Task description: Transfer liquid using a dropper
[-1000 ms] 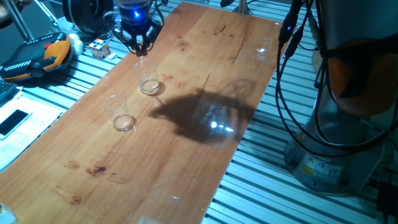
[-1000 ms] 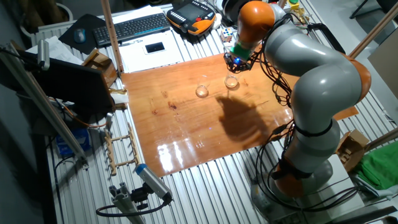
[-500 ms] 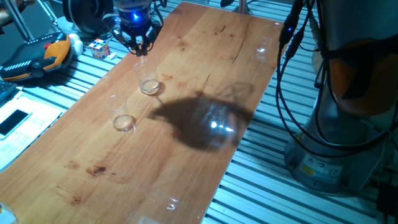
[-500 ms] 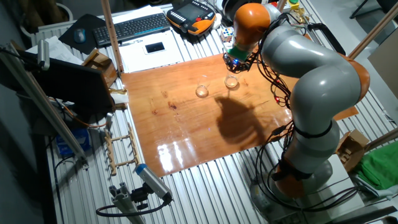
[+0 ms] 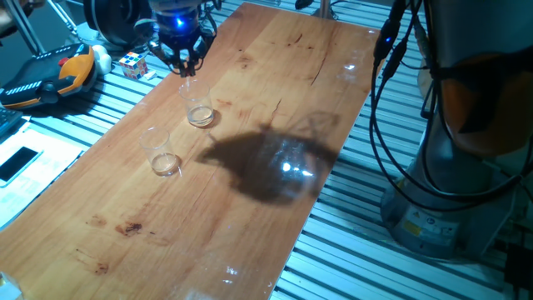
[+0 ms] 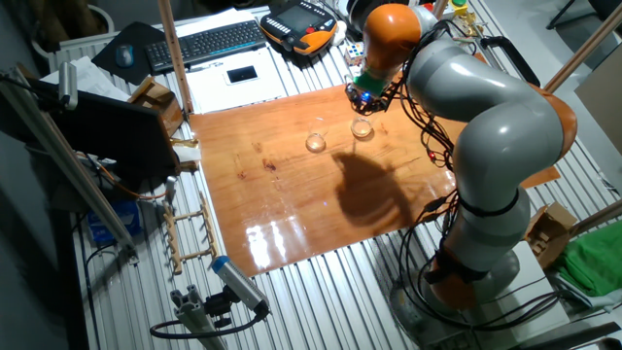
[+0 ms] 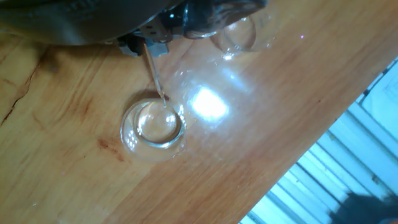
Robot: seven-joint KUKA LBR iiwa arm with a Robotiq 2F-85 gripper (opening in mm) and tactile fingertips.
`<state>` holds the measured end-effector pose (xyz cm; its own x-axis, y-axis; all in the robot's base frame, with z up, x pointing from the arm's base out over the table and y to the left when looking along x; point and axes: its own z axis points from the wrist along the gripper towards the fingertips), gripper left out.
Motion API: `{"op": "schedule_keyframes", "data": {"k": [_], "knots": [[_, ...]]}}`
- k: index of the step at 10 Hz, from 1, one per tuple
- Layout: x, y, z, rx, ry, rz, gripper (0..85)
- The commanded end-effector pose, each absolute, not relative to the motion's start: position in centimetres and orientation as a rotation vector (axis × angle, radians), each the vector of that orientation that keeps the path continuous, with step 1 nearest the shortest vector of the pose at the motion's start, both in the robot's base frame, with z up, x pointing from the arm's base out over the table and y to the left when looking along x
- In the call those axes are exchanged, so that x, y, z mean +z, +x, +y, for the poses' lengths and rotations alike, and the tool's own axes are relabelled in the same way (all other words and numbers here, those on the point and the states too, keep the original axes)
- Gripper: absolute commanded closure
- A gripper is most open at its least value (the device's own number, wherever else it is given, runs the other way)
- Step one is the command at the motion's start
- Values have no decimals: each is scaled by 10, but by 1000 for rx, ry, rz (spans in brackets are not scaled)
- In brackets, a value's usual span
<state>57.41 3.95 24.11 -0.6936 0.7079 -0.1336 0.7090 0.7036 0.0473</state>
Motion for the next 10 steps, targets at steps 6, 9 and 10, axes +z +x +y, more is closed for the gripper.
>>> {"op": "schedule_keyframes", "data": {"k": [6,9,10], "knots": [[227,566,92,63,1129,2774,690],[224,562,94,62,1139,2781,690],[223,563,91,65,1141,2784,690]]}}
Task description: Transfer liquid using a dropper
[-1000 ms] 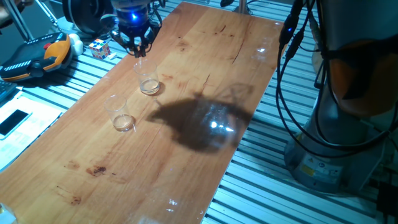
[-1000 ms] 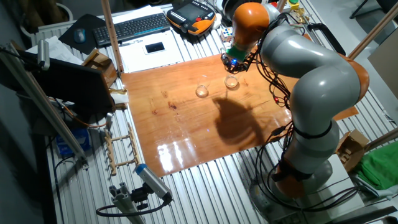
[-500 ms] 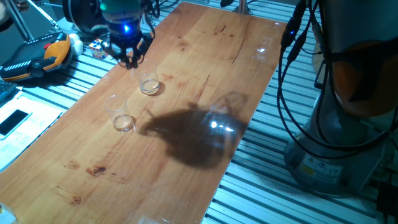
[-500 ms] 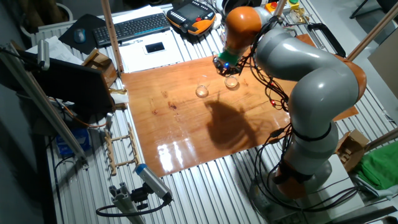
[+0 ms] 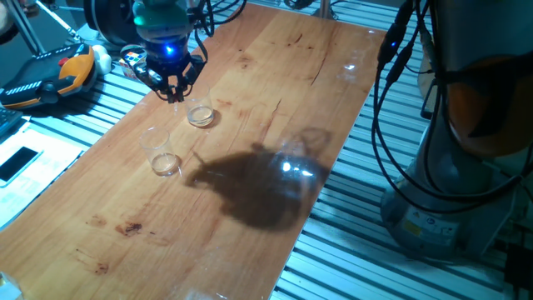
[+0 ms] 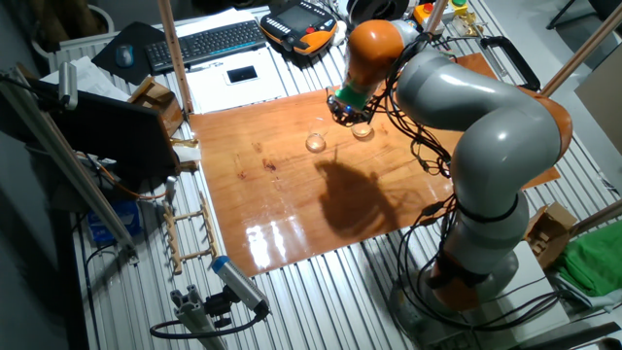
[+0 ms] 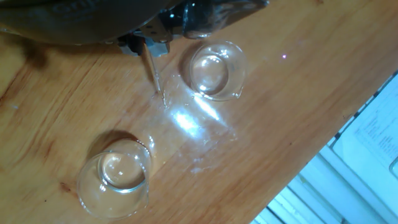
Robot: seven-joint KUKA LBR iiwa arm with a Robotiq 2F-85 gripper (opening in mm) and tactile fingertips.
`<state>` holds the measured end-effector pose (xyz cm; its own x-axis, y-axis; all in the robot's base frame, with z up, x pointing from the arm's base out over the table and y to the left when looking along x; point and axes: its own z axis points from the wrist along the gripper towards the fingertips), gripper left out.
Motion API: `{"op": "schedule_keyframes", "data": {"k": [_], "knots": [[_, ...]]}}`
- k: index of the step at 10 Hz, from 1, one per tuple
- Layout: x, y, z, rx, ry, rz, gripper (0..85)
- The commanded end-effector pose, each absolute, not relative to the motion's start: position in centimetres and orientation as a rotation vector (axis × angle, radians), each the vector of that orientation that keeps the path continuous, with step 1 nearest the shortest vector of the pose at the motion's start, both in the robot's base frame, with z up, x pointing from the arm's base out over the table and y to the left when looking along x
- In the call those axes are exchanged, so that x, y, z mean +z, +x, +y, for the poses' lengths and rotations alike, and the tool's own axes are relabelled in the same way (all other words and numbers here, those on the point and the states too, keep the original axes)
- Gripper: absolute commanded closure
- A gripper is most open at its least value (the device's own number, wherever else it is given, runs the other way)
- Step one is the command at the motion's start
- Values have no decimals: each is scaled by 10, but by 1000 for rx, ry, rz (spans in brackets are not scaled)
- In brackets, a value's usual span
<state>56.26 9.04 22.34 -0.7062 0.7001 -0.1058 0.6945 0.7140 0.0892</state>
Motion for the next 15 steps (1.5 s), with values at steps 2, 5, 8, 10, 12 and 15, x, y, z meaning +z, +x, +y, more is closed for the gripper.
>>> {"op": "schedule_keyframes", "data": {"k": [2,5,8,10,12,15], "knots": [[223,563,91,40,1151,2786,687],[223,563,91,-15,1192,2776,677],[224,563,92,-3,1183,2789,677],[229,565,106,6,1193,2788,680],[228,570,118,21,1202,2793,683],[224,574,133,52,1203,2792,690]]}}
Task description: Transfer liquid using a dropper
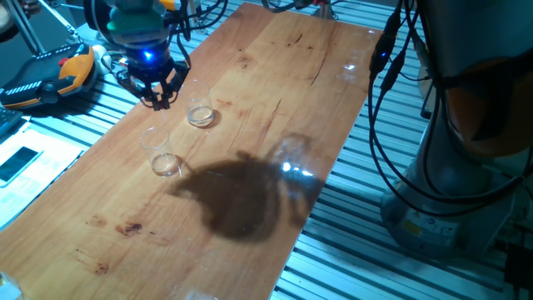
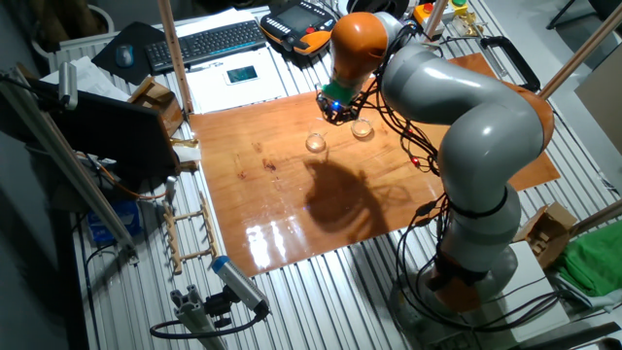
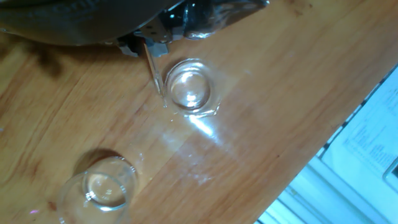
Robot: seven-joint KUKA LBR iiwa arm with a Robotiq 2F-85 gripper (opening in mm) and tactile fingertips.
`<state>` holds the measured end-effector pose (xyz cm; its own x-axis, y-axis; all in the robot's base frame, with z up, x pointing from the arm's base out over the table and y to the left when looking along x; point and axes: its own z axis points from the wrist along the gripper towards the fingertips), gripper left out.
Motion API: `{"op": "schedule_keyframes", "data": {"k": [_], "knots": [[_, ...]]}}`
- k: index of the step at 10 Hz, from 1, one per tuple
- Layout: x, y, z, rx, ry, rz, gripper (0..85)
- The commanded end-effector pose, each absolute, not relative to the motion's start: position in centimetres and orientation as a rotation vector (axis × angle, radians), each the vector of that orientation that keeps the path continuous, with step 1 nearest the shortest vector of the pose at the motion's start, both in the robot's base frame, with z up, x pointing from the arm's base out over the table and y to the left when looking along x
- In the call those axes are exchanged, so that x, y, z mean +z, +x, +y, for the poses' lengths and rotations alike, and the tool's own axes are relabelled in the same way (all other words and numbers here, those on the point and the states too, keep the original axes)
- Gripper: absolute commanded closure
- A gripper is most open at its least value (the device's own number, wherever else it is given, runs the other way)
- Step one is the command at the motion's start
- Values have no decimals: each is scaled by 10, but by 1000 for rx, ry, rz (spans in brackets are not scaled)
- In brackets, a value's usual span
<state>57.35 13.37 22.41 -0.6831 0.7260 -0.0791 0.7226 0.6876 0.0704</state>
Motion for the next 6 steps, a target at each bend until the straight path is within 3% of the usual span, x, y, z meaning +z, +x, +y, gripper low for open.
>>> {"op": "schedule_keyframes", "data": {"k": [1,6], "knots": [[223,574,137,55,1205,2790,690],[202,576,153,114,1246,2773,693]]}}
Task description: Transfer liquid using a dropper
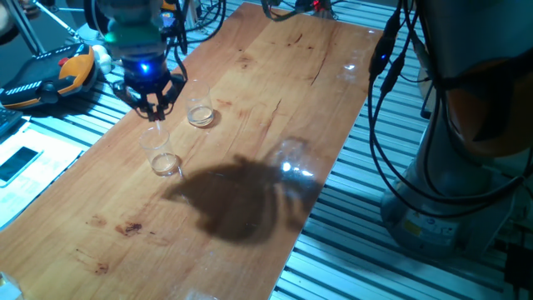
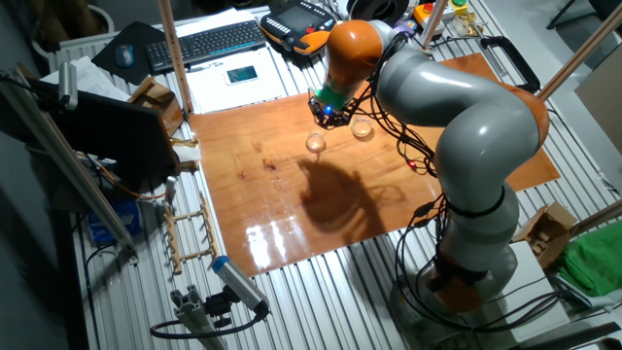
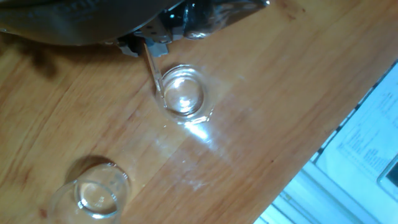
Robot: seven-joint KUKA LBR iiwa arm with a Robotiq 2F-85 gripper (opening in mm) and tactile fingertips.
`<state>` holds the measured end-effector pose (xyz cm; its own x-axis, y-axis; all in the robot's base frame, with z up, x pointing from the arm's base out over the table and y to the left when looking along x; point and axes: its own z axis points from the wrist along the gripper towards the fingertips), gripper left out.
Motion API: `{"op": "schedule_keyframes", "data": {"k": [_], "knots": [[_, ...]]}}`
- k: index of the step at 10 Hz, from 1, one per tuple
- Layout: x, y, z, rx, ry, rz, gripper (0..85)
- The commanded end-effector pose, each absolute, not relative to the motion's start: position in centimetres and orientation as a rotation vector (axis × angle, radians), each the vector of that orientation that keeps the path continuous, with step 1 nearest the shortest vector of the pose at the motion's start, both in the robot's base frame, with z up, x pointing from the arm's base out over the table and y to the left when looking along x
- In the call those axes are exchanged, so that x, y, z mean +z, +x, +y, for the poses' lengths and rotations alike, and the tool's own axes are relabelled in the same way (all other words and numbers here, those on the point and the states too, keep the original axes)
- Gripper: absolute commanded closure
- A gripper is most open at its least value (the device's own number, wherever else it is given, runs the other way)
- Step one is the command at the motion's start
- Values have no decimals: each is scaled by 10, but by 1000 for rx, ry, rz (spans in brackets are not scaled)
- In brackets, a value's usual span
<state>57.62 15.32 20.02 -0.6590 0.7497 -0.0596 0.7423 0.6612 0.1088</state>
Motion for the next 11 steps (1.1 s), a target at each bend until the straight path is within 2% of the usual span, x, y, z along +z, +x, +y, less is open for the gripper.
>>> {"op": "schedule_keyframes", "data": {"k": [1,11], "knots": [[196,576,155,111,1254,2768,690],[154,587,153,96,1362,2747,683]]}}
